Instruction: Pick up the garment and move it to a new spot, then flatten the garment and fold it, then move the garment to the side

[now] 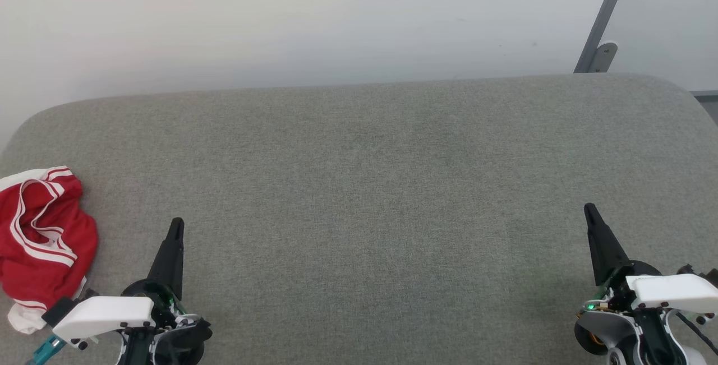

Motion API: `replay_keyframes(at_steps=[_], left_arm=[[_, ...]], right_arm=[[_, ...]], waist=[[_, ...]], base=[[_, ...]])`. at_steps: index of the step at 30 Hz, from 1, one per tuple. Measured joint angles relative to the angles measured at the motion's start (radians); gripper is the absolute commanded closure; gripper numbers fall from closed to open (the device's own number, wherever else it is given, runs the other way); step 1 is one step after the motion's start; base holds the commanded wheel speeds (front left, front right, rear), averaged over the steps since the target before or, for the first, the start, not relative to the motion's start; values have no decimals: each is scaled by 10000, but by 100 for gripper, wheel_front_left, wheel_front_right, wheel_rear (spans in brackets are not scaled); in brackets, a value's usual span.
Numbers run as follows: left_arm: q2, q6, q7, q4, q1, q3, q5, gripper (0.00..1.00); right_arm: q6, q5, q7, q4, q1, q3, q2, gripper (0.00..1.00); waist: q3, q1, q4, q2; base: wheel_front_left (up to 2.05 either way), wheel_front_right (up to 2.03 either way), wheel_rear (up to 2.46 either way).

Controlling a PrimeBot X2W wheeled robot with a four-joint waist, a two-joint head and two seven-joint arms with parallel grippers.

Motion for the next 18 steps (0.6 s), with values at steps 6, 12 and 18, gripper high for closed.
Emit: replay_keyframes(at_steps=[6, 12, 18], left_arm=[[0, 0, 0, 0, 0, 0, 0, 100], [0, 0, 0, 0, 0, 0, 0, 100], [0, 0, 0, 0, 0, 0, 0, 100]], right_arm=[[0, 0, 0, 0, 0, 0, 0, 100], [0, 0, 0, 0, 0, 0, 0, 100], [0, 0, 0, 0, 0, 0, 0, 100]], waist=[[0, 0, 0, 0], [0, 0, 0, 0], [0, 0, 0, 0]], base=[[0, 0, 0], [0, 0, 0], [0, 0, 0]])
